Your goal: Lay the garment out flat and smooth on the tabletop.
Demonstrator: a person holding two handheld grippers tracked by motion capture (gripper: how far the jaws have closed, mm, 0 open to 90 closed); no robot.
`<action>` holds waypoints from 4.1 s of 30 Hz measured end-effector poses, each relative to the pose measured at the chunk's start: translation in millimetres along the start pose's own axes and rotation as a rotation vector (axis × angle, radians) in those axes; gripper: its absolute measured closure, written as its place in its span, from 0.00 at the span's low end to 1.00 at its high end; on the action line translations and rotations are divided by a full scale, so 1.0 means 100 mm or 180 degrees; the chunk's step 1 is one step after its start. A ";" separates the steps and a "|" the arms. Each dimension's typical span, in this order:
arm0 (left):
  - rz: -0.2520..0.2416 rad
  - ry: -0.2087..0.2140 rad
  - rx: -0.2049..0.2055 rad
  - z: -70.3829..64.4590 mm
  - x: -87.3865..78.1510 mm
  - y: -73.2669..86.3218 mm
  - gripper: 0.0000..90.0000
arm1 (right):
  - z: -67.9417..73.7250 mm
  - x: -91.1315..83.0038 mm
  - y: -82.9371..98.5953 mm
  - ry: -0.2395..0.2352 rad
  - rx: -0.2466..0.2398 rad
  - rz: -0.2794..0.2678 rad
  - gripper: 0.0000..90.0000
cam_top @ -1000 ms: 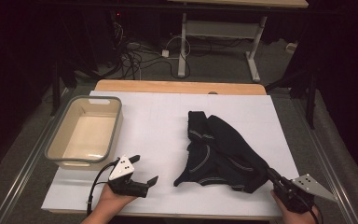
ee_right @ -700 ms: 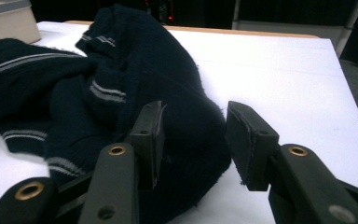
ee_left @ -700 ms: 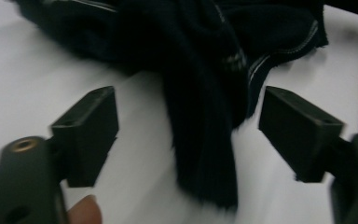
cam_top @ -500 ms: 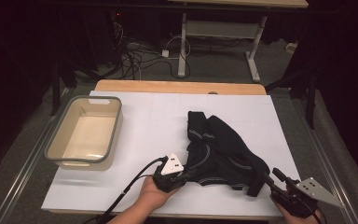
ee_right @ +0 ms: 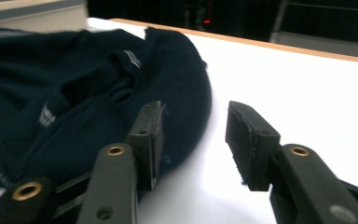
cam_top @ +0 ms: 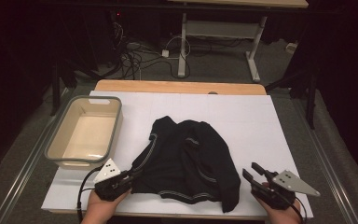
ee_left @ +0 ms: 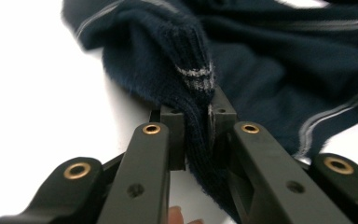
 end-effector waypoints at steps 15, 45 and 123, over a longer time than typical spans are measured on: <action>-0.0208 0.0166 0.0084 0.01 0.01 -0.06 0.29 | 0.49 1.52 -0.47 -0.0337 -0.0232 0.0814 0.38; -0.0099 0.0116 0.0258 0.03 0.21 -0.07 0.00 | -0.57 0.49 -0.25 0.0522 0.0243 0.0347 0.94; -0.0368 0.0147 0.0808 -0.57 0.02 -0.55 0.91 | -0.03 -0.66 0.27 0.0475 -0.0120 0.0245 0.84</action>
Point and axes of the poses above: each handheld gripper's, and its own axes: x roughly forward along the jaws, y roughly out of its underside, z roughly to its left, the point moved 10 cm from there along x, roughly forward along the jaws, and after that the axes turned 5 degrees about -y, right-handed, at the moved point
